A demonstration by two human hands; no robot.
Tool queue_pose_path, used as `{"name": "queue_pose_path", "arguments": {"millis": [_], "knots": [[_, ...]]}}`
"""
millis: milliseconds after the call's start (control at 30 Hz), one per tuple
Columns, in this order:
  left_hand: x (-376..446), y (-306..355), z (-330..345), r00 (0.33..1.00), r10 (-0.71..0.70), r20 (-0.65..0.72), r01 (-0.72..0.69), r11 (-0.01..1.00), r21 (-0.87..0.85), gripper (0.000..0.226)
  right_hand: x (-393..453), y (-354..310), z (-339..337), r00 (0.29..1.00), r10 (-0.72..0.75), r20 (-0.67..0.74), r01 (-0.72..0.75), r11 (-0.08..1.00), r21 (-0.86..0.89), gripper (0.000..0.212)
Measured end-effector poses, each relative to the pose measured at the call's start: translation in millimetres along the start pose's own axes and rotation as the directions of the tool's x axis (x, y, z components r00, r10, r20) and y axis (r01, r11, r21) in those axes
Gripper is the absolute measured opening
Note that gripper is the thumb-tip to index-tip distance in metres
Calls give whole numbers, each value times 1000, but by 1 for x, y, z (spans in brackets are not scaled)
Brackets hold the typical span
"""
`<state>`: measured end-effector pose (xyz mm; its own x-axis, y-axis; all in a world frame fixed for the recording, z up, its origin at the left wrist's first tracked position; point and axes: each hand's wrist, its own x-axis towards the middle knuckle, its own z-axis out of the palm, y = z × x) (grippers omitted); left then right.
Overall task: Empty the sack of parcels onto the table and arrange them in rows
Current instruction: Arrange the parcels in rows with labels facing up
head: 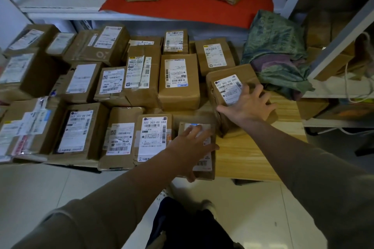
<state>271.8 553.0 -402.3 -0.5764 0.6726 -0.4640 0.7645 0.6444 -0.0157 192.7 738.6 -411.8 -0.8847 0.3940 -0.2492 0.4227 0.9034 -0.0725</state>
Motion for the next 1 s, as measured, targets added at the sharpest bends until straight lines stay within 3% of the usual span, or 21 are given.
{"name": "queue_pose_path", "arguments": {"millis": [200,367,533,633,700,733,800,867,933,1000], "knots": [[0,0,5,1000,5,-22,-6,1000,-30,108,-7,17,-5,989,-101,-105,94,993,-70,117],[2,-2,5,1000,19,-13,-19,1000,-23,110,1,34,-14,943,-325,-68,311,937,-161,122],[2,-1,8,1000,13,-21,-13,1000,-27,111,18,51,-36,795,-604,55,590,748,-305,123],[3,-1,10,999,0,-44,-2,998,-55,112,24,46,-46,684,-715,141,720,632,-288,119],[3,-2,14,998,-15,-65,9,996,-87,113,24,41,-45,657,-735,168,749,612,-255,115],[3,-3,16,997,-24,-77,16,994,-106,113,23,40,-42,677,-722,144,732,641,-230,112],[2,-3,19,994,-45,-98,32,990,-135,112,18,42,-29,789,-614,2,610,785,-107,100],[2,-3,22,992,-58,-110,41,988,-149,112,13,43,-15,931,-336,-145,344,939,32,88],[2,-4,24,989,-79,-122,57,984,-170,113,10,43,-6,990,-32,-134,54,984,169,83],[2,-4,26,987,-99,-128,76,981,-176,112,10,40,-1,995,95,-12,-86,942,325,82]]}}
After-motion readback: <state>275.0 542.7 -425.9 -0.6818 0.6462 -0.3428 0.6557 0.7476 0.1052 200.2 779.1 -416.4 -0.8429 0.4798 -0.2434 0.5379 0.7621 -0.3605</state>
